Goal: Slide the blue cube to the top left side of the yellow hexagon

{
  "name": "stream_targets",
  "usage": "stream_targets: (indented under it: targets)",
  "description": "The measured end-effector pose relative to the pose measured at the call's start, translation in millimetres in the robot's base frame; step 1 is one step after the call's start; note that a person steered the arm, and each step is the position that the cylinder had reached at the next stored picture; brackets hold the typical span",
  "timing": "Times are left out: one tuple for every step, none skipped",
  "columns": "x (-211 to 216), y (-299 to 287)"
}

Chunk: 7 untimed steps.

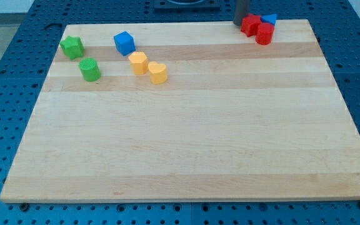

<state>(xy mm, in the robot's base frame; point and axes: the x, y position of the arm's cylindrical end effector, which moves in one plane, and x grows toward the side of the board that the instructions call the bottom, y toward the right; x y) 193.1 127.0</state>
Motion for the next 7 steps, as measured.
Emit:
stream_targets:
  targets:
    - [0.3, -47.6]
    - [0.7, -126.0]
    - [1.3, -205.1]
    - [11.9, -260.5]
    - [41.9, -274.9]
    - [61.7, -275.7]
    - [67.5, -279.5]
